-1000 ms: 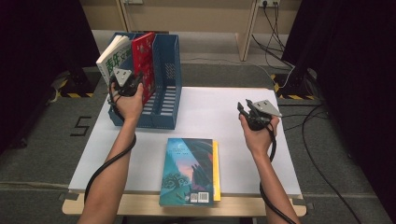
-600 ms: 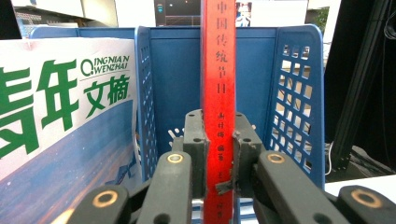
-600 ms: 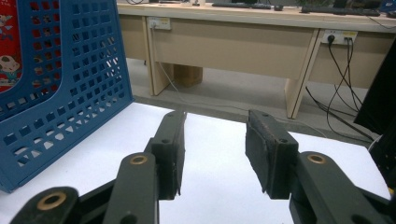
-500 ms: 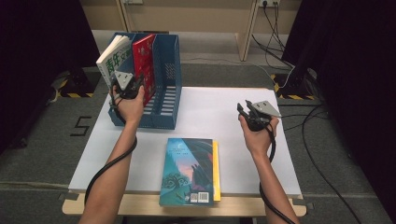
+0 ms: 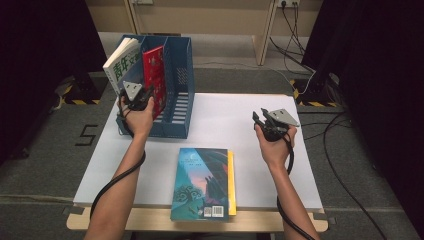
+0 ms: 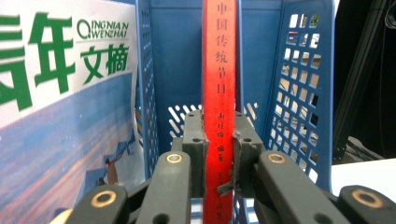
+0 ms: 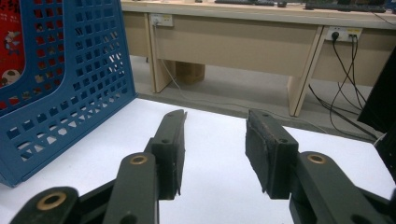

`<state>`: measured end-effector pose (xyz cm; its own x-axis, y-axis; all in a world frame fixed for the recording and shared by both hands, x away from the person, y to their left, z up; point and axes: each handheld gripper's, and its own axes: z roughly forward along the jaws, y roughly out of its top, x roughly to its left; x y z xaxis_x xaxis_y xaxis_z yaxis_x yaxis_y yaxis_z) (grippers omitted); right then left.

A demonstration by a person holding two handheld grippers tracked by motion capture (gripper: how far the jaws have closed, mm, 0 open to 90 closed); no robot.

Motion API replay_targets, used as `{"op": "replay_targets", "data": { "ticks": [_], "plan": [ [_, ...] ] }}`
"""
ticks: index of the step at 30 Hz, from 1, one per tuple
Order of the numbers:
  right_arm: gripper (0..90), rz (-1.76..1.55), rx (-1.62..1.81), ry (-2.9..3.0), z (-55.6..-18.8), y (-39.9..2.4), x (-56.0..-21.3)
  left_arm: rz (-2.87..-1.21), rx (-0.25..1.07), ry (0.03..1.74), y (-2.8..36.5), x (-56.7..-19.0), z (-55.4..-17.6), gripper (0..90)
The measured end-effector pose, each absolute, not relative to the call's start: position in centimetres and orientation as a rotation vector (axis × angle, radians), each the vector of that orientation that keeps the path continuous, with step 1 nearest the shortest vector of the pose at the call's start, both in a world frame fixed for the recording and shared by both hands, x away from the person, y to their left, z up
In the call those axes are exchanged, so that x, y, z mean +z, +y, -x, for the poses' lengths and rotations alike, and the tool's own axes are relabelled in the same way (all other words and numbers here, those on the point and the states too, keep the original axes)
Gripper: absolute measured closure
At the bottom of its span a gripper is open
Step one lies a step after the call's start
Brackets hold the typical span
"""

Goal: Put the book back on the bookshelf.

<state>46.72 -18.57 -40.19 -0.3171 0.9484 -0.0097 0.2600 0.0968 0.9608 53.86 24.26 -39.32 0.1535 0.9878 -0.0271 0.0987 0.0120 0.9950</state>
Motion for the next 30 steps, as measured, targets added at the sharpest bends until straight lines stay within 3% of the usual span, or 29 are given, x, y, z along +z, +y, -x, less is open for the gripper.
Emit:
{"op": "replay_targets", "data": {
  "ticks": [23, 30],
  "plan": [
    [57.6, -1.213, 1.248, 1.695, -46.7, -18.6, -40.5, -1.402, 1.002, 1.222, 24.7, -37.4, -55.0, 74.4],
    [57.4, -1.217, 1.257, 1.692, -46.8, -18.7, -40.5, -1.420, 0.979, 1.224, 24.6, -36.9, -55.1, 76.6]
  ]
}}
